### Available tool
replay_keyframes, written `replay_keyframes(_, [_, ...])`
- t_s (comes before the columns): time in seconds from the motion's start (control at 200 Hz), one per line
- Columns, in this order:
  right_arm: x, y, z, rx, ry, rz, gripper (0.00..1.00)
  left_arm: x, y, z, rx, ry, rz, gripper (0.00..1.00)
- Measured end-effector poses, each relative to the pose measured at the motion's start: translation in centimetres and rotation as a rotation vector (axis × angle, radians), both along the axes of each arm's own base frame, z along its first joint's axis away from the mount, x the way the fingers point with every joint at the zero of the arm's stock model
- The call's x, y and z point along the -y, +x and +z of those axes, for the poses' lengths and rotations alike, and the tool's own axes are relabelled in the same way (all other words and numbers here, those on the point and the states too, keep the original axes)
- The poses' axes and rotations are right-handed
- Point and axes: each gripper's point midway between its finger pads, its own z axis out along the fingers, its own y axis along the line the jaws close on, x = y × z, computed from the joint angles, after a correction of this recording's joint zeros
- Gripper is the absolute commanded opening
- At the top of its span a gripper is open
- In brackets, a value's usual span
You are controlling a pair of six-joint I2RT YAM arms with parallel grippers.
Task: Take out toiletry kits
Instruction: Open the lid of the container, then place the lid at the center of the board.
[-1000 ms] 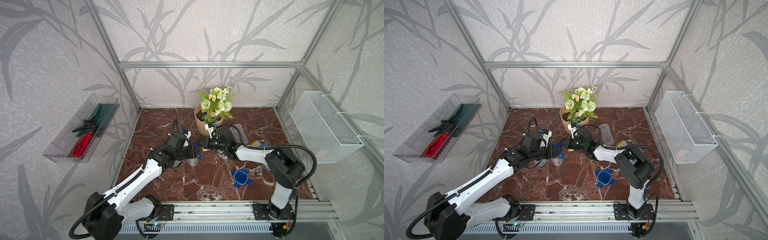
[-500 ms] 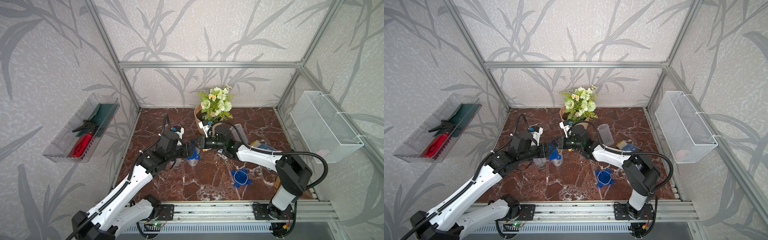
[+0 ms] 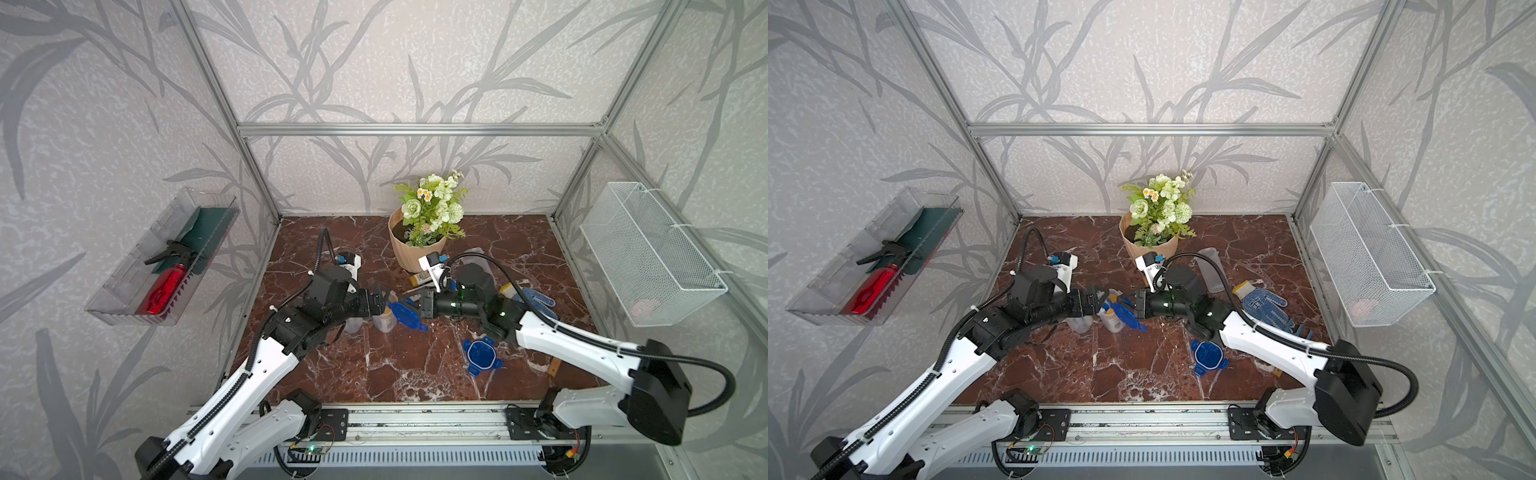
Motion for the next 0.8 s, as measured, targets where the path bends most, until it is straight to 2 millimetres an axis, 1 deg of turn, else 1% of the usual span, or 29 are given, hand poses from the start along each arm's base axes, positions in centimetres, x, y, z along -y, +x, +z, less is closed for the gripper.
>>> replay_keyframes(0.035, [1.1,0.0,0.4,0.034,-0.030,-0.033,0.00,-0.2,0.2,-0.3,-0.004,0.013,0.009,0.94])
replay_keyframes(0.06, [1.9,0.0,0.5,0.055,-0.054,-0.055,0.00,-0.2,0.3,-0.5,-0.009,0.021,0.012,0.99])
replay_keyframes(0.12, [4.2,0.7,0.3,0.088,-0.125,-0.136,0.00,-0.3,0.5,-1.0,-0.022,0.038,0.018,0.99])
replay_keyframes(0.17, [6.4,1.8,-0.5,0.106,-0.194,-0.216,0.00,-0.3,0.7,-1.6,-0.036,0.051,0.021,0.99])
replay_keyframes(0.21, [8.3,2.8,-1.3,0.113,-0.252,-0.284,0.00,-0.3,0.8,-1.9,-0.048,0.060,0.023,0.99])
replay_keyframes(0.25, [10.3,3.7,-2.6,0.110,-0.318,-0.348,0.00,-0.2,0.9,-2.3,-0.058,0.067,0.023,0.99])
replay_keyframes(0.33, [14.1,5.1,-5.7,0.088,-0.466,-0.461,0.00,-0.1,1.1,-3.1,-0.081,0.084,0.020,0.91])
replay_keyframes(0.415, [17.2,5.8,-8.3,0.065,-0.601,-0.539,0.00,0.0,1.3,-3.9,-0.102,0.101,0.016,0.87])
replay_keyframes(0.48, [18.7,6.4,-9.6,0.058,-0.682,-0.579,0.00,0.1,1.4,-4.5,-0.117,0.116,0.013,0.87])
replay_keyframes(0.545, [19.8,7.2,-10.6,0.055,-0.743,-0.613,0.00,0.1,1.5,-5.1,-0.136,0.129,0.011,0.87])
replay_keyframes(0.63, [20.8,8.2,-12.2,0.044,-0.808,-0.643,0.00,0.2,1.5,-5.8,-0.156,0.146,0.006,0.86])
replay_keyframes(0.72, [21.7,9.2,-14.2,0.023,-0.864,-0.665,0.00,0.3,1.7,-5.9,-0.154,0.145,0.004,0.85])
replay_keyframes(0.8, [22.0,10.0,-15.6,0.009,-0.900,-0.670,0.00,0.2,1.6,-5.9,-0.154,0.146,0.004,0.85])
